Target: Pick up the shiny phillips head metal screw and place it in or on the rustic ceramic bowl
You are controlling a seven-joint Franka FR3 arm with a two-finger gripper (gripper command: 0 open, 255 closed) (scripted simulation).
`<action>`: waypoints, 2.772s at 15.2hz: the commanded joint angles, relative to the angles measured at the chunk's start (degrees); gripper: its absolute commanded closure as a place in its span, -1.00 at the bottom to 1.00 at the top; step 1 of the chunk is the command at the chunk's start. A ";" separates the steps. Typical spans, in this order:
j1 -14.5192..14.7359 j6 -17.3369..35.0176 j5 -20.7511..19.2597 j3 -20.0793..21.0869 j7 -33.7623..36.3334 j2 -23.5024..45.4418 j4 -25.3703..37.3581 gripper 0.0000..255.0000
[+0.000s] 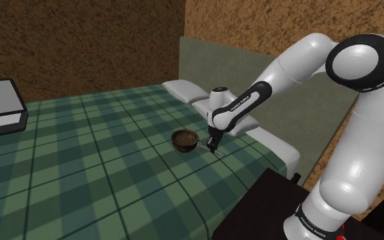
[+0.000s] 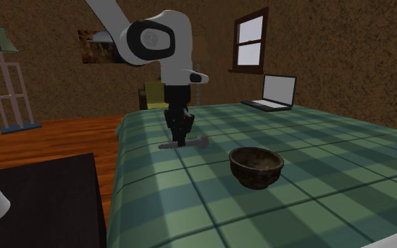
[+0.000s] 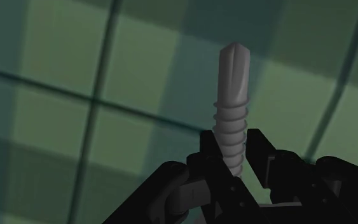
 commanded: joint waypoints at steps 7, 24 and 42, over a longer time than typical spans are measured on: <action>-0.93 -7.65 0.28 -0.70 -2.53 14.41 22.15 1.00; -1.77 -23.12 1.00 -1.32 -6.10 43.20 66.60 1.00; -1.71 -19.59 0.83 -1.45 -5.81 47.28 67.15 -1.00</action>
